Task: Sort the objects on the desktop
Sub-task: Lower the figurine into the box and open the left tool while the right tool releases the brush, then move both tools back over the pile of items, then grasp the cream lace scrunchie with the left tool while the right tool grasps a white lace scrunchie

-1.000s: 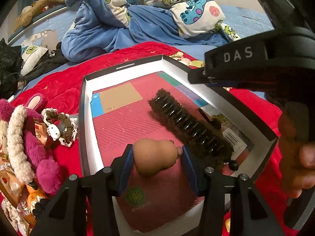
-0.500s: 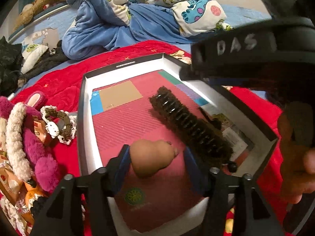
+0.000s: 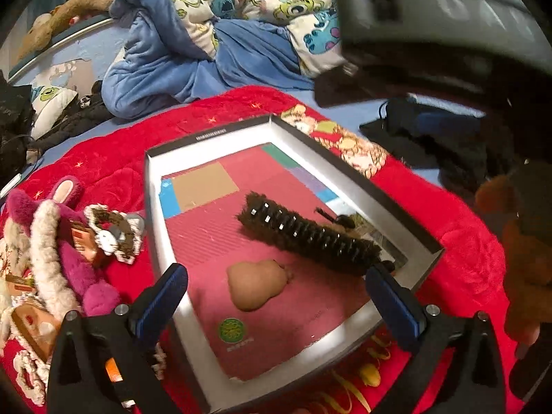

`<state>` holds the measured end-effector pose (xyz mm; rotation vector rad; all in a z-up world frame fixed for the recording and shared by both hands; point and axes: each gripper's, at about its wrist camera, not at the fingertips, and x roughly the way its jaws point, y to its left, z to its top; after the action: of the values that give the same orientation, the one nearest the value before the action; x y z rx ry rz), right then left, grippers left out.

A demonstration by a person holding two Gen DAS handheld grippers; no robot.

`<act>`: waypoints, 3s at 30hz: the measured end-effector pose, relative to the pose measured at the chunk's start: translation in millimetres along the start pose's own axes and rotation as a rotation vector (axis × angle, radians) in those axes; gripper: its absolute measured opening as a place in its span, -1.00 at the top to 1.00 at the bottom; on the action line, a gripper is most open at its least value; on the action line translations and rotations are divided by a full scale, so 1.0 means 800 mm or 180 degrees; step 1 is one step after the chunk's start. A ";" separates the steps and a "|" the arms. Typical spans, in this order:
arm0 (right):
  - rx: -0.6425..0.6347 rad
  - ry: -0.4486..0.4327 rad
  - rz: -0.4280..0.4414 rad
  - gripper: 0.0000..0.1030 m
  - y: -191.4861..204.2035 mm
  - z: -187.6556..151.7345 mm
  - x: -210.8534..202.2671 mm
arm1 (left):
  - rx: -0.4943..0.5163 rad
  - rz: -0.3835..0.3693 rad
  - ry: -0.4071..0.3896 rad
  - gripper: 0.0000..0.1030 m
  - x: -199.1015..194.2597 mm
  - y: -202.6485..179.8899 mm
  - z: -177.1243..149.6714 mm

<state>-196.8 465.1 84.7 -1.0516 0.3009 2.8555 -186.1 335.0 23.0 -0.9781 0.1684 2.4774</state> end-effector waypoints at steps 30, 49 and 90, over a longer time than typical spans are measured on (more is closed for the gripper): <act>-0.0308 -0.0265 0.0971 -1.00 0.251 -0.077 -0.100 | -0.0874 0.0972 -0.0219 -1.00 -0.254 0.333 -0.139; -0.0572 0.0279 0.1450 -0.91 0.313 -0.153 -0.019 | -0.0918 0.0924 0.0076 -1.00 -0.199 0.352 -0.171; -0.0674 0.0978 0.1214 0.62 0.309 -0.206 0.060 | -0.0937 0.1012 0.0513 -1.00 -0.112 0.373 -0.191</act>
<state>-164.8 189.3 -30.7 -1.6429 0.2444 3.0996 -174.7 -4.6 -46.5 -1.3679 0.0091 2.7638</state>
